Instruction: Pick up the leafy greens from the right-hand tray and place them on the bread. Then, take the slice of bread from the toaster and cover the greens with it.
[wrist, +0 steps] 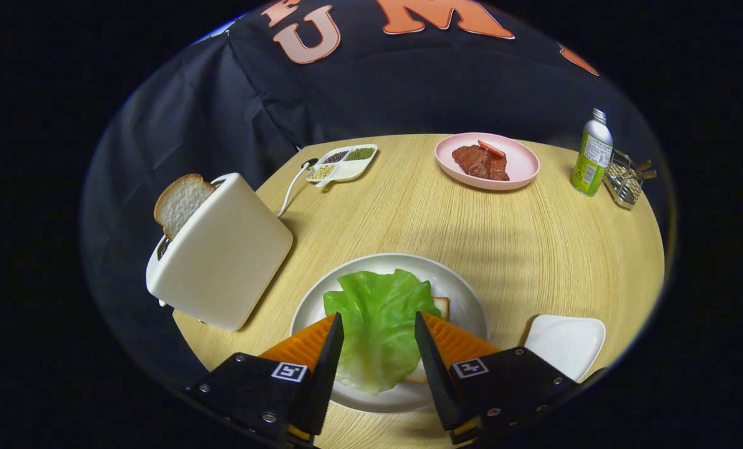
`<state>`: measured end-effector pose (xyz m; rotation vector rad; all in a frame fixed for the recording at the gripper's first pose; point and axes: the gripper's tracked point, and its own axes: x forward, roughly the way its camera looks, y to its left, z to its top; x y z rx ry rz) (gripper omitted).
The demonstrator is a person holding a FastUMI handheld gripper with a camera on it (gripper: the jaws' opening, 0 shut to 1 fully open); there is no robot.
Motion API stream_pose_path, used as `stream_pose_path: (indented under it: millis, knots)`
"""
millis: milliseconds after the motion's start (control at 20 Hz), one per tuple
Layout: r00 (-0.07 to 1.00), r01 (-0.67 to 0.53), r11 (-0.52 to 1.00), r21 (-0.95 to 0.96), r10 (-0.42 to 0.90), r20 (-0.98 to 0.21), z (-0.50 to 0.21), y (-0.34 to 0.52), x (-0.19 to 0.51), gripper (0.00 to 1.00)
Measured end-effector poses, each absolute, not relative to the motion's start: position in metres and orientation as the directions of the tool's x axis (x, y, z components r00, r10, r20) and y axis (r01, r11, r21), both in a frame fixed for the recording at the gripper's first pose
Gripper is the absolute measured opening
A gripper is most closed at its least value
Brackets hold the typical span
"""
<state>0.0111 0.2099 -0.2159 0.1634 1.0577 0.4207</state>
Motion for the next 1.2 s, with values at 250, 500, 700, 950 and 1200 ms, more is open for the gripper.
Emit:
stream_pose_path:
  millis: [250, 500, 700, 950, 1200]
  knots:
    - [0.436, -0.273, 0.897, 0.347, 0.437, -0.787, -0.176, 0.235, 0.02, 0.87]
    - [0.432, -0.287, 0.889, 0.357, 0.453, -0.78, -0.134, 0.265, 0.031, 0.89]
    - [0.409, -0.325, 0.857, 0.399, 0.508, -0.758, -0.098, 0.31, 0.035, 0.89]
    - [0.382, -0.365, 0.826, 0.43, 0.554, -0.739, -0.068, 0.365, 0.043, 0.89]
    - [0.346, -0.365, 0.804, 0.469, 0.585, -0.733, -0.053, 0.411, 0.053, 0.89]
